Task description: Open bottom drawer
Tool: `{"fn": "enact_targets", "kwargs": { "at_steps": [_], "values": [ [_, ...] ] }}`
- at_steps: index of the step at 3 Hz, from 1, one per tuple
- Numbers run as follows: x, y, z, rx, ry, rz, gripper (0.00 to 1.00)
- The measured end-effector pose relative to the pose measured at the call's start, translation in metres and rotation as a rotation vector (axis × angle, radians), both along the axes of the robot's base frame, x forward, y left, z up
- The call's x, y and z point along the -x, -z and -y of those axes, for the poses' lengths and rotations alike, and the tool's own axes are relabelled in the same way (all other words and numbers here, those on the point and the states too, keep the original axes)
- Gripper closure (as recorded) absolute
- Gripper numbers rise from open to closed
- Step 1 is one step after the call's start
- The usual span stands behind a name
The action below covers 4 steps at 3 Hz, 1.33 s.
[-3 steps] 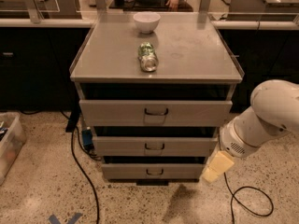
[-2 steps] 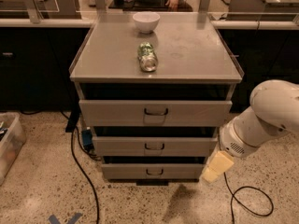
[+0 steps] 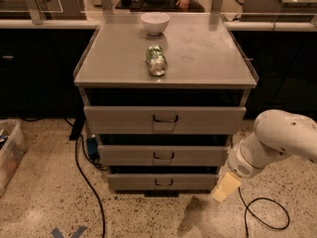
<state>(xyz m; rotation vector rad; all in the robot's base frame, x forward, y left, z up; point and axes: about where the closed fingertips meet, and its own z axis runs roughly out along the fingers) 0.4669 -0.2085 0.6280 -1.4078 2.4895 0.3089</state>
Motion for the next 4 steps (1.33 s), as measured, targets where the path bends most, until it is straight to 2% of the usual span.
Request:
{"fn": "enact_targets", "kwargs": {
  "at_steps": [1,2,3,4],
  "values": [
    [0.000,0.000,0.000,0.000,0.000,0.000,0.00],
    [-0.001,-0.001,-0.001,0.008,-0.012,0.024,0.00],
    [-0.004,0.027,-0.008,-0.065,-0.016,0.051,0.00],
    [-0.017,0.083,-0.028,-0.214,-0.037,0.050,0.00]
  ]
}}
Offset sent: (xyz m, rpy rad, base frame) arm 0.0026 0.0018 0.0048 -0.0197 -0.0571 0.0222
